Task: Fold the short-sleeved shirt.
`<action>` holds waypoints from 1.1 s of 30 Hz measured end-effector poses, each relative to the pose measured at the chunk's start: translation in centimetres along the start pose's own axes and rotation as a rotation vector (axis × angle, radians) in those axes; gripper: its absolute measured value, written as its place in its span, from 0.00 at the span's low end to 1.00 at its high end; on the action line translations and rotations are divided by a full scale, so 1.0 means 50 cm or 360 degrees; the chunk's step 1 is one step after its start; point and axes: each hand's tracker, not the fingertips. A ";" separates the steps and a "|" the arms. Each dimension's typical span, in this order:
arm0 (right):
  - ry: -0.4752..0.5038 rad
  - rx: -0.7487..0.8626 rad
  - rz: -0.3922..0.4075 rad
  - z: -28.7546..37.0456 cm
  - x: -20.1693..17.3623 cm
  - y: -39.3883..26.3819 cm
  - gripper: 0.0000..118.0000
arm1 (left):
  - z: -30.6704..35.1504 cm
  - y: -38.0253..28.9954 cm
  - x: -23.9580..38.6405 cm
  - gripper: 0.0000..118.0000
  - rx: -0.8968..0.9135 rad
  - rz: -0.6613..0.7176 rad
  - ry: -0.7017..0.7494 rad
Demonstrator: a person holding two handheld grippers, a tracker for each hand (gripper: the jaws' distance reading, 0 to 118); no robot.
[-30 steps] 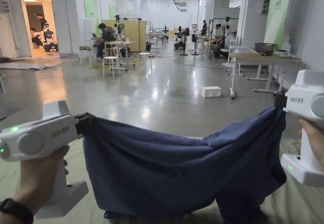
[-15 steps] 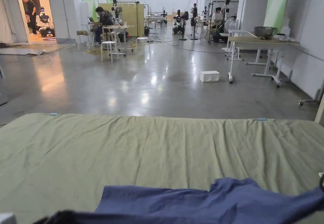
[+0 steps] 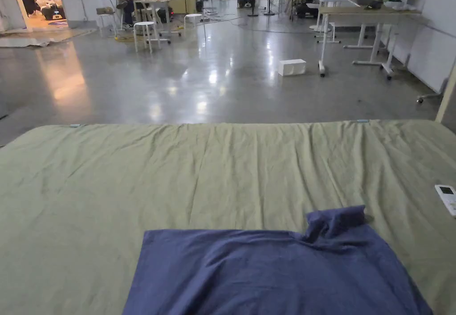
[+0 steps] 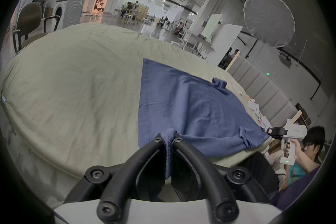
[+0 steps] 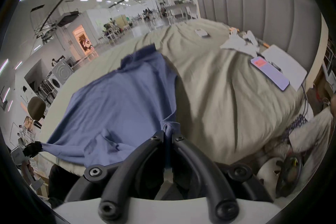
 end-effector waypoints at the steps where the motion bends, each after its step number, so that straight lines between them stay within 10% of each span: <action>1: -0.0025 -0.0036 0.0002 -0.008 0.005 -0.007 0.06 | -0.002 -0.002 -0.002 0.04 -0.0013 -0.0004 -0.0004; 10: -0.0043 -0.0096 -0.0036 -0.049 0.031 -0.033 0.09 | -0.029 -0.044 -0.045 0.04 -0.0131 0.0033 0.0066; 12: -0.0069 -0.0078 -0.0067 -0.055 0.041 -0.036 0.37 | -0.036 -0.050 -0.052 0.22 -0.0137 0.0057 0.0110; 14: -0.0146 -0.0069 -0.0062 -0.059 0.053 -0.039 0.71 | -0.027 -0.042 -0.053 0.64 -0.0175 0.0088 0.0202; 16: -0.0240 -0.0023 -0.0052 -0.046 0.066 -0.040 0.72 | -0.014 -0.042 -0.077 0.79 -0.0176 0.0141 0.0178; 25: -0.0185 0.0696 0.0377 0.193 -0.094 0.035 0.73 | 0.150 0.077 0.065 0.78 0.0409 -0.0435 0.0488; 33: 0.0044 0.0897 0.0454 0.254 -0.242 0.082 0.71 | 0.221 0.113 0.340 0.76 0.0851 -0.0735 0.0499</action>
